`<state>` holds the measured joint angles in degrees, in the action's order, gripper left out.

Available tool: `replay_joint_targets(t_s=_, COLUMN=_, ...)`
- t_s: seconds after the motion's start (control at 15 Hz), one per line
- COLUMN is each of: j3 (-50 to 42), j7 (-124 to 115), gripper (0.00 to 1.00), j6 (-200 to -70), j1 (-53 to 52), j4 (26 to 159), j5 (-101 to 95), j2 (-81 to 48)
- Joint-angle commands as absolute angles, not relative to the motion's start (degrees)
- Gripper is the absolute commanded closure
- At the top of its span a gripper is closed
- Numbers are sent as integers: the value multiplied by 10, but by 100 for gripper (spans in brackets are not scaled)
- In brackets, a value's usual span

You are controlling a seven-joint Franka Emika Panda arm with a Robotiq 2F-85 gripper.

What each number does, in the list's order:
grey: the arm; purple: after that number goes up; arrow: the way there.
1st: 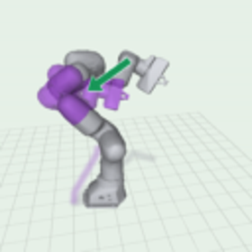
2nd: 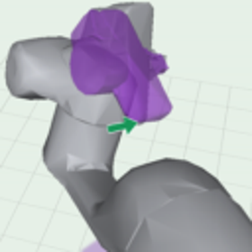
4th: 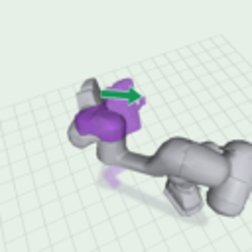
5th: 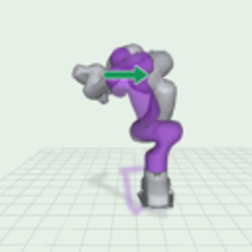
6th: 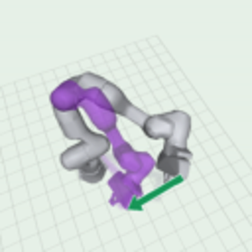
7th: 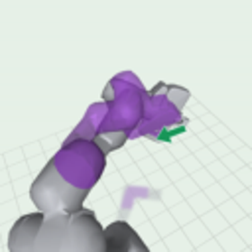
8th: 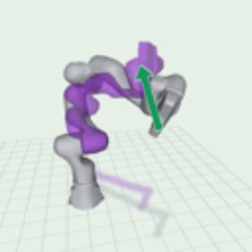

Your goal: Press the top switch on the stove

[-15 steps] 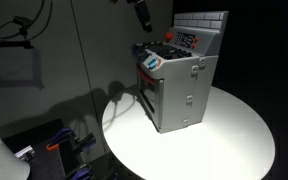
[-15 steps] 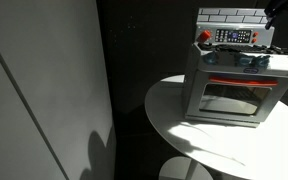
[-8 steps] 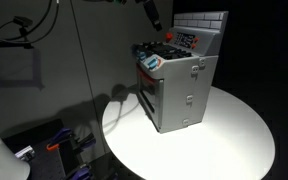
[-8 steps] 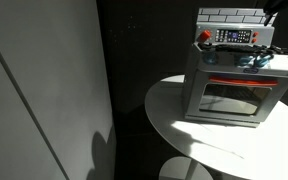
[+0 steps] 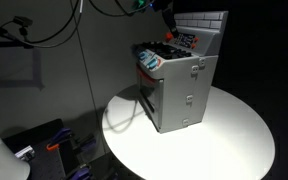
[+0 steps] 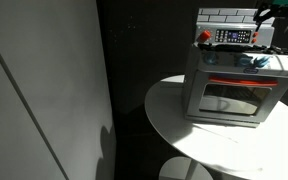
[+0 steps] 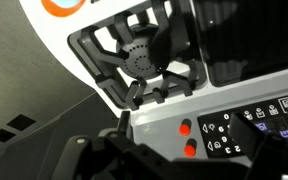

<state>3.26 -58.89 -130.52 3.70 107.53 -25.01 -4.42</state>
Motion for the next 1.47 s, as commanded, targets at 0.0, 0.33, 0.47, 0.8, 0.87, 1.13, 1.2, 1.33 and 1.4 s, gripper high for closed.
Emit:
replay_joint_targets(t_s=0.0, j3=4, j7=-604, gripper=0, j6=-1295, j1=14, j4=1001, j5=-255, j2=-102)
replay_joint_targets(t_s=0.33, j3=-31, j7=-613, gripper=0, j6=-1287, j1=-9, j4=929, j5=-254, j2=-159)
replay_joint_targets(t_s=0.47, j3=-44, j7=-618, gripper=0, j6=-1280, j1=-17, j4=906, j5=-252, j2=-176)
replay_joint_targets(t_s=0.8, j3=-65, j7=-631, gripper=0, j6=-1249, j1=-28, j4=875, j5=-246, j2=-194)
replay_joint_targets(t_s=0.87, j3=-66, j7=-631, gripper=0, j6=-1242, j1=-29, j4=875, j5=-245, j2=-193)
replay_joint_targets(t_s=1.13, j3=-70, j7=-634, gripper=0, j6=-1220, j1=-28, j4=883, j5=-242, j2=-179)
replay_joint_targets(t_s=1.2, j3=-71, j7=-634, gripper=0, j6=-1216, j1=-27, j4=888, j5=-242, j2=-174)
replay_joint_targets(t_s=1.33, j3=-72, j7=-632, gripper=0, j6=-1211, j1=-27, j4=896, j5=-243, j2=-166)
replay_joint_targets(t_s=1.4, j3=-72, j7=-632, gripper=0, j6=-1209, j1=-27, j4=898, j5=-243, j2=-164)
